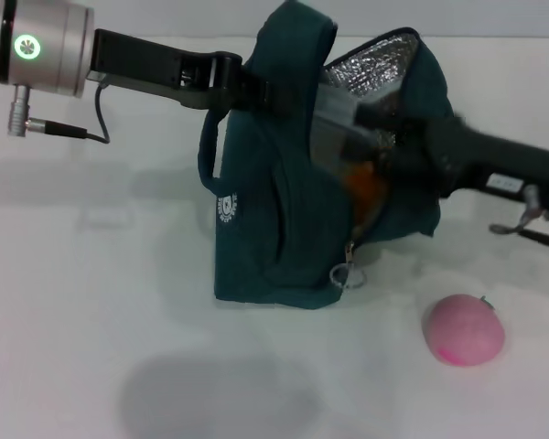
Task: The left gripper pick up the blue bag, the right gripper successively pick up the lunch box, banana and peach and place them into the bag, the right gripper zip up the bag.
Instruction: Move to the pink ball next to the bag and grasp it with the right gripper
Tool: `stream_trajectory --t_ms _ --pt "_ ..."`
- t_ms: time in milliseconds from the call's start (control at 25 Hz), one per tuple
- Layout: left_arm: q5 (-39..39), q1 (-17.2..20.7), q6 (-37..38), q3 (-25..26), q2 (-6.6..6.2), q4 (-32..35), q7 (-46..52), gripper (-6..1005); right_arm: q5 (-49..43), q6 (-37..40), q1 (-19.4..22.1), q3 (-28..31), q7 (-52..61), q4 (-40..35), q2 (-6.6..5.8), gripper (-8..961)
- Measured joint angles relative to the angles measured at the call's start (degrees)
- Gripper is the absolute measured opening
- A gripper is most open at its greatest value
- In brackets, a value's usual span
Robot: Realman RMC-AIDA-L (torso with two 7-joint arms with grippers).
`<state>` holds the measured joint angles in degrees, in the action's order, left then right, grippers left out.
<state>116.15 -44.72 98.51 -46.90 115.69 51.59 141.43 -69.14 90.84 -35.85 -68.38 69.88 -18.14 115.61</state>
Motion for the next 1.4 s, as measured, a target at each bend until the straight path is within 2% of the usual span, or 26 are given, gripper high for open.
stream_trajectory --t_ms 240,440,560,600,680,800,880,1000,1200,1400 --pt "0.1 0.1 -0.1 0.1 -0.2 0.0 0.0 44 -1.2 3.4 2.6 1.8 1.0 -3.6 -0.52 643" --pt "0.1 0.7 -0.1 0.1 -0.21 0.0 -0.2 44 -1.4 7.5 8.4 2.6 2.6 -15.1 -3.25 644" --pt "0.1 1.3 -0.1 0.1 -0.21 0.0 -0.4 44 -4.1 7.9 12.2 3.5 10.4 -26.9 -4.9 634" --pt "0.1 1.7 -0.1 0.1 -0.21 -0.1 -0.4 44 -6.2 6.7 13.6 3.7 13.2 -31.6 -5.04 631" --pt "0.1 2.2 -0.1 0.2 -0.22 -0.2 -0.6 45 -12.6 2.8 18.0 4.4 19.8 -44.0 -4.41 624" --pt "0.1 2.3 -0.1 0.2 -0.25 -1.0 -0.8 45 -24.3 -1.4 25.0 6.0 28.4 -61.4 -1.64 614" --pt "0.1 2.1 -0.1 0.2 -0.3 -1.4 -0.8 45 -31.2 -1.3 27.8 6.6 35.9 -71.0 -0.67 607" --pt "0.1 2.4 -0.1 0.2 -0.59 -1.5 -0.9 45 -38.2 2.6 27.0 6.6 46.9 -75.6 -0.97 607" --pt "0.1 1.5 -1.2 0.1 -0.79 -2.1 -0.9 45 -52.8 5.1 23.0 3.1 57.7 -74.8 -0.89 606" --pt "0.1 0.7 -1.5 0.1 -0.96 -2.2 -0.9 45 -61.6 6.4 18.2 -1.5 64.2 -72.8 -0.61 605"
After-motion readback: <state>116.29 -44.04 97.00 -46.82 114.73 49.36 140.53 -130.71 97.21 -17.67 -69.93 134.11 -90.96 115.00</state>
